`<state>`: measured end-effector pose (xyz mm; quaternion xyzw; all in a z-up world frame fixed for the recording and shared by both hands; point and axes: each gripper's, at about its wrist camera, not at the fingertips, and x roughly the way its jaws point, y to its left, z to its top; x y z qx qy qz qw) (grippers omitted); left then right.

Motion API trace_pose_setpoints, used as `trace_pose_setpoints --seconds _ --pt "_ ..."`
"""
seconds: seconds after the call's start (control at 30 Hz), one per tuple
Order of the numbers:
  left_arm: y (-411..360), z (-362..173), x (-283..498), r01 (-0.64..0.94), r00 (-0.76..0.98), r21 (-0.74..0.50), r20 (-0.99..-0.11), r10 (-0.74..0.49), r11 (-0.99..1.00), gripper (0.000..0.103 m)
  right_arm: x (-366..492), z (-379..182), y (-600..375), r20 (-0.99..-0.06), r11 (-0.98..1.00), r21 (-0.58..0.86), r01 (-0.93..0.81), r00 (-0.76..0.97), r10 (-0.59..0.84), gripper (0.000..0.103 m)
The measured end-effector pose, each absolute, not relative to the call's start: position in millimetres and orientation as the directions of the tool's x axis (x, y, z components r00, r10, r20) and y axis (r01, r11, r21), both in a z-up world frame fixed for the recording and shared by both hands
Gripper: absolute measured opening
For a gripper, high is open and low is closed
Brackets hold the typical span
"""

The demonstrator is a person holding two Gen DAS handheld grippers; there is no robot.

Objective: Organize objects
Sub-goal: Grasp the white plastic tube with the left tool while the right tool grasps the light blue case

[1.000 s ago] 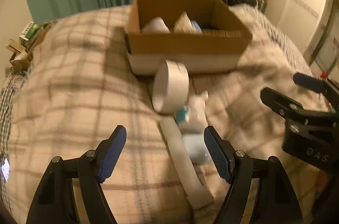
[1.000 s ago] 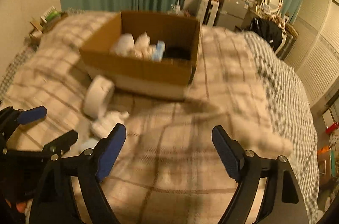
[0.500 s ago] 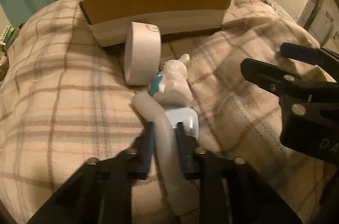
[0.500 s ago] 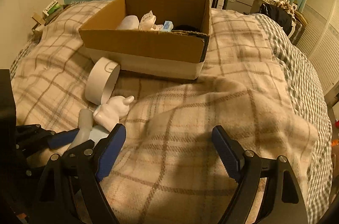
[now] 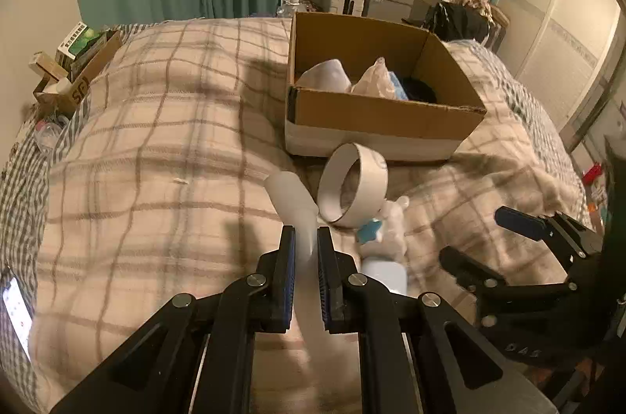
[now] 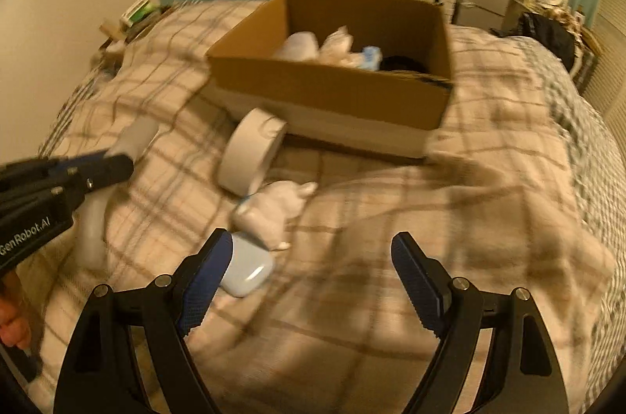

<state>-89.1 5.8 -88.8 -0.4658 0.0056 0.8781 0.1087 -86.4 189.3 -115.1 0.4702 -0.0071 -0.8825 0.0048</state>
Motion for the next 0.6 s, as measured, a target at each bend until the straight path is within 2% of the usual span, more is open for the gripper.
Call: trace_pose_setpoints --seconds 0.33,0.47,0.5,0.6 --pt "-3.9 -121.8 -96.2 -0.193 -0.475 -0.116 -0.858 0.196 -0.974 0.01 -117.3 -170.3 150.5 -0.917 -0.994 0.028 0.104 -0.393 -0.067 0.083" --pt "-6.8 -127.7 -99.0 -0.186 -0.469 -0.13 -0.859 0.204 -0.974 0.01 -120.9 -185.7 142.7 -0.934 -0.994 -0.003 0.112 -0.355 -0.038 0.082" --pt "-6.9 -128.7 -99.0 -0.186 -0.469 -0.132 -0.859 0.206 -0.974 0.01 -121.2 -187.2 141.1 -0.936 -0.993 -0.006 0.117 -0.35 -0.036 0.079" --pt "-6.4 -129.4 -98.9 -0.187 -0.474 -0.132 -0.856 0.207 -0.974 0.01 -119.0 -188.1 138.7 -0.938 -0.99 0.02 0.14 -0.339 -0.067 0.062"
